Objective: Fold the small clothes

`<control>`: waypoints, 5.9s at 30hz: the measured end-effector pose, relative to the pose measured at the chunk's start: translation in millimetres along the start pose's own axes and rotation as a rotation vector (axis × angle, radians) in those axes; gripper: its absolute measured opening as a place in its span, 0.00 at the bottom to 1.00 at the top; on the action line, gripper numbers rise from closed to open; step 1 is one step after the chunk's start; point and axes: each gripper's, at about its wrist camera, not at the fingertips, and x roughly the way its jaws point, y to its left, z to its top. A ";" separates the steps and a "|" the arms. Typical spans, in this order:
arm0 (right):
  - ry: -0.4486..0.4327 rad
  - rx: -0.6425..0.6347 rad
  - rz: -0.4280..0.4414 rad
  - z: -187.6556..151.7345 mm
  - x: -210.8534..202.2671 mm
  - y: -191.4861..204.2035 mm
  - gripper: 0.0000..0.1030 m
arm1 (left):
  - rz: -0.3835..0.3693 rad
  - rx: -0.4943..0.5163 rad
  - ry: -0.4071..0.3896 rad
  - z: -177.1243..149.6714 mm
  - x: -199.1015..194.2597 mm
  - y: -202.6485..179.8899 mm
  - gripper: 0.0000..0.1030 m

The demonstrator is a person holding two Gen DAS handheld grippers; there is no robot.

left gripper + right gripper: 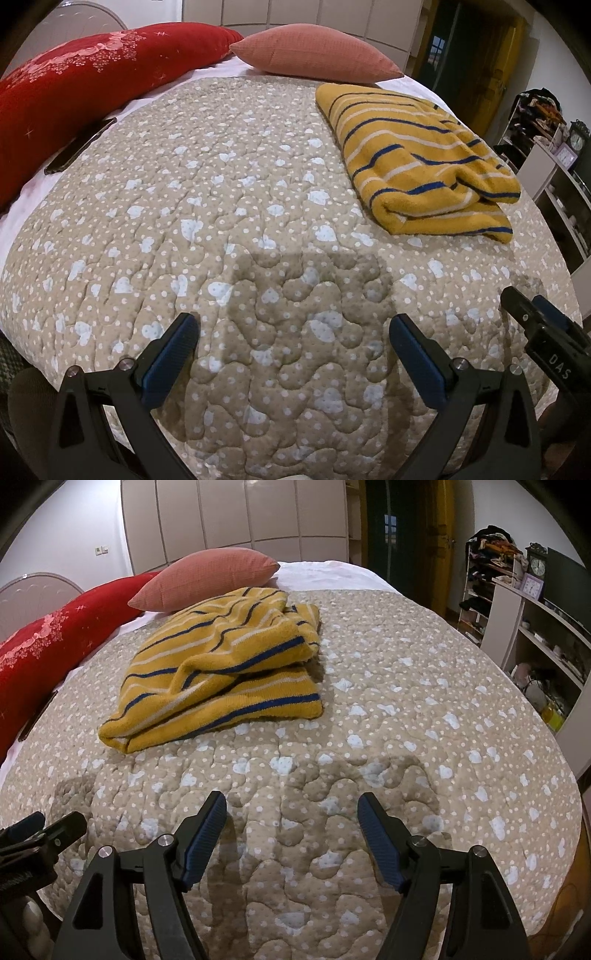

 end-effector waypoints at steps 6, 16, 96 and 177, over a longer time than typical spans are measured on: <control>0.007 -0.002 0.003 -1.5 3.0 0.9 0.78 | 0.002 0.003 0.005 -0.4 2.2 -0.8 1.00; 0.010 -0.004 0.001 -3.4 4.9 2.0 0.81 | 0.004 0.003 0.005 -0.4 2.2 -0.8 1.00; 0.143 0.392 0.712 154.3 124.3 -63.0 0.31 | -0.374 0.103 0.224 169.2 62.4 -46.2 0.32; 0.003 0.082 0.150 8.9 -28.3 -19.9 0.56 | 0.045 0.123 -0.212 17.0 -91.2 -30.3 0.88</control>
